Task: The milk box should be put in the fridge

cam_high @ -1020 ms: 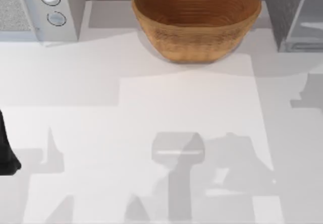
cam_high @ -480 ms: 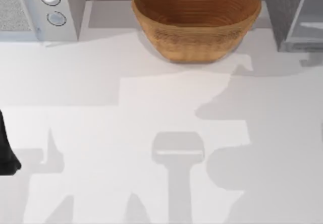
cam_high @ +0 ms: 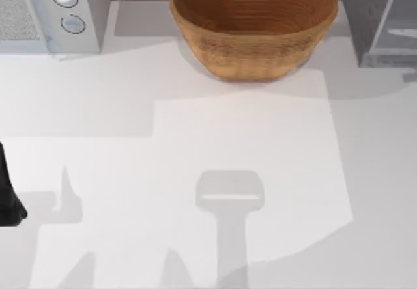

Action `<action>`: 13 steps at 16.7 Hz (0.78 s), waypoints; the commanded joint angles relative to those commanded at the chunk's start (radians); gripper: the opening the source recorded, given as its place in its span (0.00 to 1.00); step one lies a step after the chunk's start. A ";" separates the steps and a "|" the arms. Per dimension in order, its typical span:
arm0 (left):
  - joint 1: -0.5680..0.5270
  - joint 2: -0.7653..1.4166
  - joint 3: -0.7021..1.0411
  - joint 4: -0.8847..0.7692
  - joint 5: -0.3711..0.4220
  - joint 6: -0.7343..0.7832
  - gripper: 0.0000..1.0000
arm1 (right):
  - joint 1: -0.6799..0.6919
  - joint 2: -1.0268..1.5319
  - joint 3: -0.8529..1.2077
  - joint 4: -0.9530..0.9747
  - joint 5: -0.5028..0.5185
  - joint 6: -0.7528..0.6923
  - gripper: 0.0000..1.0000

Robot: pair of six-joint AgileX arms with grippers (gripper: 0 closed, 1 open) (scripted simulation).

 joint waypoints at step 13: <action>0.000 0.000 0.000 0.000 0.000 0.000 1.00 | 0.016 0.085 0.151 -0.078 0.012 0.001 0.00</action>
